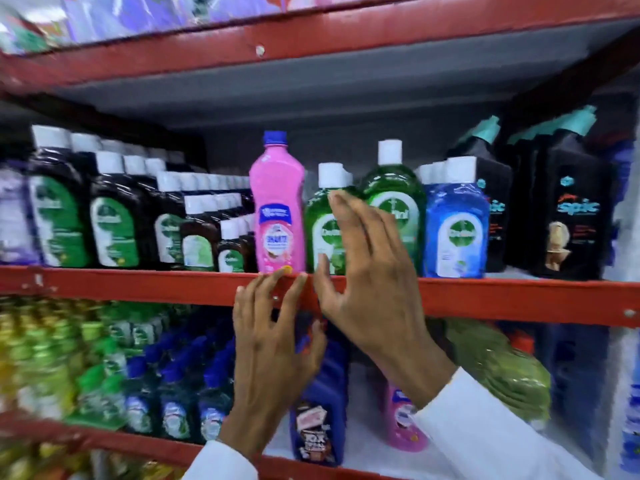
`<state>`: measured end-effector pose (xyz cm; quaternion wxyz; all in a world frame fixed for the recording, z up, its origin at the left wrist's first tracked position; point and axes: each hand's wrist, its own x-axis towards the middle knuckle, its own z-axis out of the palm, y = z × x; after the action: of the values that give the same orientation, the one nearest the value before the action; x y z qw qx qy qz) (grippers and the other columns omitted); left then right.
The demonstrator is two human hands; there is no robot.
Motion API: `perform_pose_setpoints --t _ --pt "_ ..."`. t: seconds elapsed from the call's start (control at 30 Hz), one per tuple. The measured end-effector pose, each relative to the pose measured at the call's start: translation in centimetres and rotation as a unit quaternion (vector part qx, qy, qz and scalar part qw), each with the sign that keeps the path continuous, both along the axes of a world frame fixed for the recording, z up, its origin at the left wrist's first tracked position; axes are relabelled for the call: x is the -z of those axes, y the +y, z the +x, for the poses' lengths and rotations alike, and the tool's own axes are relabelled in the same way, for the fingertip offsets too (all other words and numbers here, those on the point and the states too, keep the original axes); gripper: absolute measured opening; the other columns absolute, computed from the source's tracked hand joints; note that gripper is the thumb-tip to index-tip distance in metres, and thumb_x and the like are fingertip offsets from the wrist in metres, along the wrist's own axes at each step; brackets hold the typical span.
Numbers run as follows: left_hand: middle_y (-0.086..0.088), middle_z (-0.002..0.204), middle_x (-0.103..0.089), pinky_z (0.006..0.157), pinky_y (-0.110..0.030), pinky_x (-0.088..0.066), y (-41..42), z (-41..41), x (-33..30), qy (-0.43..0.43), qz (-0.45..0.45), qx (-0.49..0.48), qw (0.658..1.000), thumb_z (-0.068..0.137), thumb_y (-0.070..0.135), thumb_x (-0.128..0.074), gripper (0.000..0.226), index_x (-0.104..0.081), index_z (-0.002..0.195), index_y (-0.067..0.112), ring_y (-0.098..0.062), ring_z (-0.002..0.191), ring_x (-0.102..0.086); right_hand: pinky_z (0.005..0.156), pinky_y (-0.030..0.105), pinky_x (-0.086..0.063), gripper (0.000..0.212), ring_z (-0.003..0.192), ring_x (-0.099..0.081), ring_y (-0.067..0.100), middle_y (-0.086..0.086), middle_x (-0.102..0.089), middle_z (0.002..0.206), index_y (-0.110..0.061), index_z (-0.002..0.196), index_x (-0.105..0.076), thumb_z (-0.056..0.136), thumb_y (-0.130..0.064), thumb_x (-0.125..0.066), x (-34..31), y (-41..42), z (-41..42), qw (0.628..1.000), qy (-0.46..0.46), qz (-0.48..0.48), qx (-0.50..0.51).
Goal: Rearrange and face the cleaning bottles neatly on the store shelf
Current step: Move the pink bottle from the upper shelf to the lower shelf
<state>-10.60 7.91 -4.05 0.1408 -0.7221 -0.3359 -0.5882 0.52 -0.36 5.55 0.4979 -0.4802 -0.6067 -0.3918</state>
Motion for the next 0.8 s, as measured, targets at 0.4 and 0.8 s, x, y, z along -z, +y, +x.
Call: perform_pose_setpoints --t 0.4,0.8 --pt "-0.009 0.157 -0.042 0.131 -0.051 -0.008 1.9 -1.6 0.2 0.04 -0.042 0.031 0.998 0.08 0.041 -0.072 0.07 -0.043 0.143 0.033 -0.028 0.155 -0.025 0.115 0.056 -0.029 0.101 0.142 -0.025 0.047 0.027 -0.021 0.158 -0.007 0.154 -0.009 0.079 -0.037 -0.071 -7.7 10.0 -7.5 0.984 0.029 -0.113 0.136" --pt "-0.004 0.16 -0.041 0.132 -0.039 0.003 1.8 -1.5 0.4 0.034 -0.067 0.055 0.996 0.082 0.037 -0.069 0.068 -0.045 0.146 0.034 -0.021 0.158 -0.019 0.102 0.049 -0.048 0.085 0.132 -0.037 0.035 0.023 -0.029 0.15 -0.015 0.153 -0.027 0.08 -0.014 -0.07 -8.7 8.6 -7.5 0.996 0.035 0.054 -0.06"
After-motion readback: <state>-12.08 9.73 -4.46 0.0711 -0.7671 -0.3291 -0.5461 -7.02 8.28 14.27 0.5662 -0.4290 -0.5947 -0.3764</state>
